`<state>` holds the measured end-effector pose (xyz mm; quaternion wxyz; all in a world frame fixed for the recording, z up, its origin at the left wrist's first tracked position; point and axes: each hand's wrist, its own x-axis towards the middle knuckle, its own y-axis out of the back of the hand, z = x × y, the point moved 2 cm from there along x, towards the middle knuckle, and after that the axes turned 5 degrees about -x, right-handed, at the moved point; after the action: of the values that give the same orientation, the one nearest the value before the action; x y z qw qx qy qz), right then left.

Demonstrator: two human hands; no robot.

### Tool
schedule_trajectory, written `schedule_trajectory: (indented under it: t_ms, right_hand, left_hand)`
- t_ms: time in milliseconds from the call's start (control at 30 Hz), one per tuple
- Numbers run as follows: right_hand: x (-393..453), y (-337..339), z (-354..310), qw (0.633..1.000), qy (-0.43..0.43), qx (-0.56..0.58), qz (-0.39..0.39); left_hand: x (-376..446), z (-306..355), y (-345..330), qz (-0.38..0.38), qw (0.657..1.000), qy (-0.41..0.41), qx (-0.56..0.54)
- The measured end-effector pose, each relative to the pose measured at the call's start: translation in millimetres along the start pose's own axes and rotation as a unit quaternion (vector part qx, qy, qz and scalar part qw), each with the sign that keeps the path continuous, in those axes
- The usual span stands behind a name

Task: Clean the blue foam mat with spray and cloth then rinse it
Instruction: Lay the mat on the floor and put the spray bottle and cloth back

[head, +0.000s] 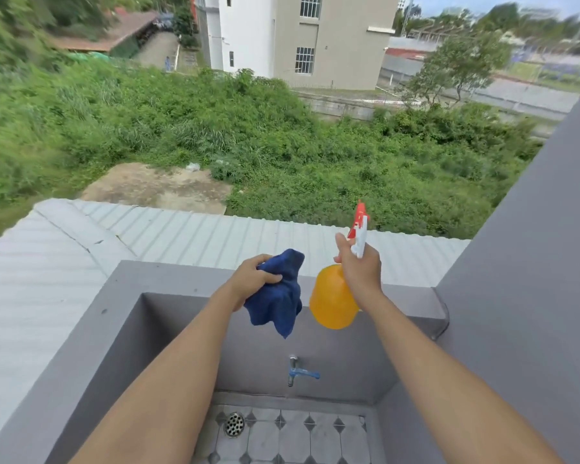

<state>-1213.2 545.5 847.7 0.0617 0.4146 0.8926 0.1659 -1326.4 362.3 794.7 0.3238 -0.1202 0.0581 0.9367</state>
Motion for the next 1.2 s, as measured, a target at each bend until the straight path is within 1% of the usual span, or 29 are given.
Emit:
schedule_trajectory:
  t_ms: [100,167,267,367,433,500,567,667,700,733,767,800,833,867,900,967,1033,1200]
  right_hand:
    - [33,-26,4,1.0,-0.005,-0.017,-0.017]
    - [51,-42,11,1.0,-0.006,-0.02,-0.014]
    - [73,-61,26,0.999,-0.023,-0.032,-0.011]
    - [93,-73,43,0.999,-0.037,-0.034,-0.009]
    - [108,-76,46,0.999,-0.041,-0.034,-0.004]
    - [121,-73,47,0.998,-0.044,-0.034,-0.017]
    - [129,-69,51,0.998,-0.04,-0.038,-0.034]
    - [130,-66,64,0.998,-0.046,-0.036,-0.028]
    - [129,-66,66,0.998,-0.052,-0.033,-0.019]
    - [128,-67,68,0.998,-0.058,-0.029,-0.008]
    - [127,-69,68,0.998,-0.063,-0.028,0.002]
    - [127,-70,68,0.997,-0.065,-0.026,0.013]
    - [127,-72,67,0.997,-0.069,-0.023,0.024]
    - [127,-73,69,0.996,-0.073,-0.021,0.035]
    - [125,-74,70,0.996,-0.079,-0.025,0.044]
    - [120,-77,79,0.994,-0.088,-0.039,0.057]
    - [117,-78,88,0.992,-0.086,-0.057,0.067]
    - [120,-81,101,0.988,-0.074,-0.105,0.088]
  left_hand:
    - [40,-8,11,-0.022,0.999,0.012,-0.019]
    - [66,-16,18,-0.039,0.998,0.02,-0.04]
    - [95,-40,26,-0.053,0.996,0.053,-0.057]
    - [121,-61,36,-0.057,0.994,0.088,-0.042]
    - [141,-73,44,-0.059,0.994,0.093,-0.017]
    - [156,-84,51,-0.036,0.995,0.093,0.007]
    - [167,-95,55,0.002,0.996,0.082,0.044]
    - [166,-106,50,0.075,0.99,0.052,0.104]
    - [164,-109,47,0.112,0.978,0.025,0.172]
    - [160,-112,46,0.153,0.948,-0.012,0.28]
    - [157,-115,44,0.182,0.902,-0.057,0.388]
    - [156,-118,41,0.188,0.862,-0.099,0.46]
    - [154,-122,39,0.173,0.843,-0.137,0.49]
    - [154,-126,36,0.141,0.835,-0.161,0.506]
    - [155,-130,34,0.097,0.839,-0.16,0.511]
    - [160,-142,34,0.029,0.838,-0.133,0.529]
    - [165,-149,35,0.005,0.827,-0.116,0.549]
    - [171,-151,32,0.007,0.81,-0.114,0.575]
